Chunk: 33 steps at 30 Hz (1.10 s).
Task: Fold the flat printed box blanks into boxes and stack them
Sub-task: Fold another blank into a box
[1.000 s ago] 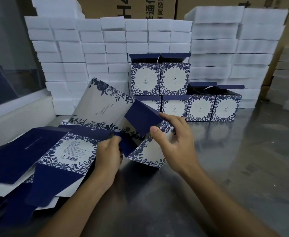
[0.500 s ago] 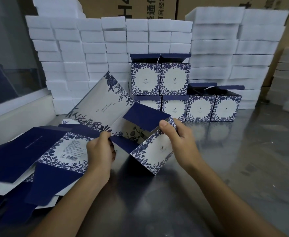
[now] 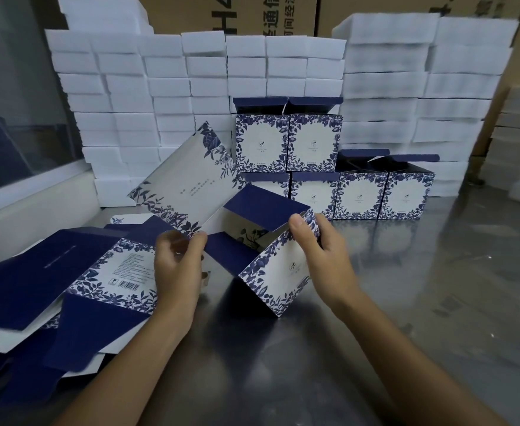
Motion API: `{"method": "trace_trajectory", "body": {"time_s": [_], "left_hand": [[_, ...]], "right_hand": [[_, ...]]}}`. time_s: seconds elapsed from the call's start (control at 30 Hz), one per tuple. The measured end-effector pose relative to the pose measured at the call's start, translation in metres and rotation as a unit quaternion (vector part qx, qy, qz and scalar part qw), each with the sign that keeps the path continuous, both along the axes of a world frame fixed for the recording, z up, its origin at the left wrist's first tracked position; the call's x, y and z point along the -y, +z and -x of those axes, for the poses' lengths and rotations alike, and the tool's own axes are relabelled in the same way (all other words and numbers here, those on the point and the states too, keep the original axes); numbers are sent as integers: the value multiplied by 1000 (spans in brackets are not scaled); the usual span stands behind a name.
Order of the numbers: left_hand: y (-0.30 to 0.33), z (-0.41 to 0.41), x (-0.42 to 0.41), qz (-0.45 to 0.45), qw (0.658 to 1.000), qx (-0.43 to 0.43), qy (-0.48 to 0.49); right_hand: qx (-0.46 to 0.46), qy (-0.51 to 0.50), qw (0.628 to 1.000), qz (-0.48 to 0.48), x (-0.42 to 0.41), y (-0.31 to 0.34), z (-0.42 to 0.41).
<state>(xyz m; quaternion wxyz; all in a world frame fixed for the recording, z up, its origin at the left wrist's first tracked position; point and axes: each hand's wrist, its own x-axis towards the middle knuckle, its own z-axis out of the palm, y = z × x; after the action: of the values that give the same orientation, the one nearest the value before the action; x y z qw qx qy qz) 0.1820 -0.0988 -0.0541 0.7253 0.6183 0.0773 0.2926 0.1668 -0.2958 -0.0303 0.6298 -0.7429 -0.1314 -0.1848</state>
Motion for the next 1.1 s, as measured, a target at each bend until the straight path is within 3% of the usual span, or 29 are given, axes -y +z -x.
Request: {"method": "trace_trajectory", "body": {"time_s": [0.2,0.5,0.7,0.97,1.1], "left_hand": [[0,7,9,-21,997,3,-79],[0,11,12,-71,995,12,-68],[1,11,10,2,996,-12,-94],[1,9,7,-1,997,-13,-78],[0,12,8,-84,993,21,-82]], "right_hand": [[-7,-7,1000,-14,-3,-6,-1],[-47,-36,998,-7,-7,-20,-10],[-22,-113,993,2,-1,-19,-12],[-29,-49,996,-66,-13,-13,-1],[-34,-26,997,-67,-11,-19,-7]]}}
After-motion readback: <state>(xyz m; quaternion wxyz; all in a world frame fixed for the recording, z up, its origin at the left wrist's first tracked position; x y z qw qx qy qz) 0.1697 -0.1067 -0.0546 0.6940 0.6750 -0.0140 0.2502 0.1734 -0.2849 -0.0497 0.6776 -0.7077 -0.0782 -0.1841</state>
